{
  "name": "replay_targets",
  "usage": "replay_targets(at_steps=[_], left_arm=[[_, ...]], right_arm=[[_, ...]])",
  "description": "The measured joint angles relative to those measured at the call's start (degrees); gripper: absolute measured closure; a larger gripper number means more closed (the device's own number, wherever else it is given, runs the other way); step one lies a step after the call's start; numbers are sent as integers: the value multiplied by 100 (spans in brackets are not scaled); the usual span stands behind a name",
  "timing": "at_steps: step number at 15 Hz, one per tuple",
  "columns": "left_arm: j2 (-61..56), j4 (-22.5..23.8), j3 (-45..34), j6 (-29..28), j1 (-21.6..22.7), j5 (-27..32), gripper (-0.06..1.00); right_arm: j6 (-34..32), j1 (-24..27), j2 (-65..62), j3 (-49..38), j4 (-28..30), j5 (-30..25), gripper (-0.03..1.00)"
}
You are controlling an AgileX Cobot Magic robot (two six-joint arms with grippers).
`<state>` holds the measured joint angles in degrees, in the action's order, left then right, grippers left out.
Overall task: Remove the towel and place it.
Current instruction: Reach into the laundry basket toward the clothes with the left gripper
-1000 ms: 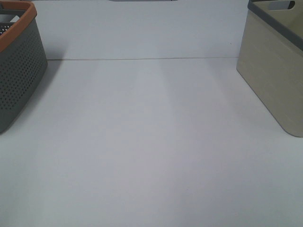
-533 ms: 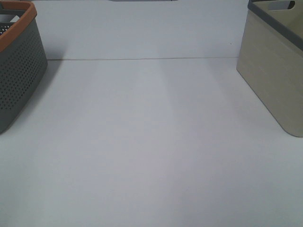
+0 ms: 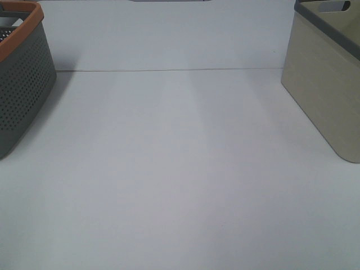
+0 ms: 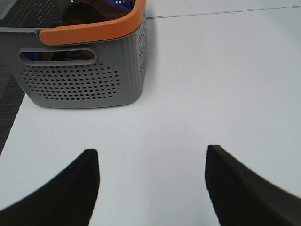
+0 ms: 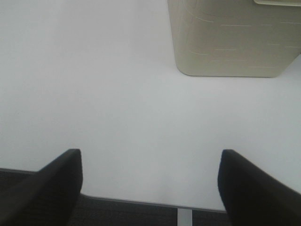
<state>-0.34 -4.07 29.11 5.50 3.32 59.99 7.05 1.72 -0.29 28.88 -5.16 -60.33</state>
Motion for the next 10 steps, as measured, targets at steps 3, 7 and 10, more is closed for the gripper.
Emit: replay_targets(at_steps=[3,7,10], left_arm=[[0,0,0,0,0,0,32],[0,0,0,0,0,0,32],[0,0,0,0,0,0,32]], right_arm=[[0,0,0,0,0,0,27],[0,0,0,0,0,0,27],[0,0,0,0,0,0,27]])
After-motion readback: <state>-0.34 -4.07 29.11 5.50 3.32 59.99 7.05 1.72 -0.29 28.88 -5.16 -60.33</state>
